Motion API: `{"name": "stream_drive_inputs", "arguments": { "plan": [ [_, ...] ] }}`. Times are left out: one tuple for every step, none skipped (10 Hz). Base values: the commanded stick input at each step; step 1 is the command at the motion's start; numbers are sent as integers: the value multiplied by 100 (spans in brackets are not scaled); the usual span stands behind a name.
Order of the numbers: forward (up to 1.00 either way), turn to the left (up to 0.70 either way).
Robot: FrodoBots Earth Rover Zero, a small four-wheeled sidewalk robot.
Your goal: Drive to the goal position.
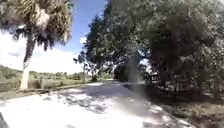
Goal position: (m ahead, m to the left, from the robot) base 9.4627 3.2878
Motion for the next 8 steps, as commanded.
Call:
{"name": "stream_drive_inputs", "arguments": {
  "plan": [
    [70, 0],
    [70, 0],
    [70, 0],
    [70, 0],
    [70, 0],
    [70, 0],
    [70, 0],
    [70, 0]
  ]
}}
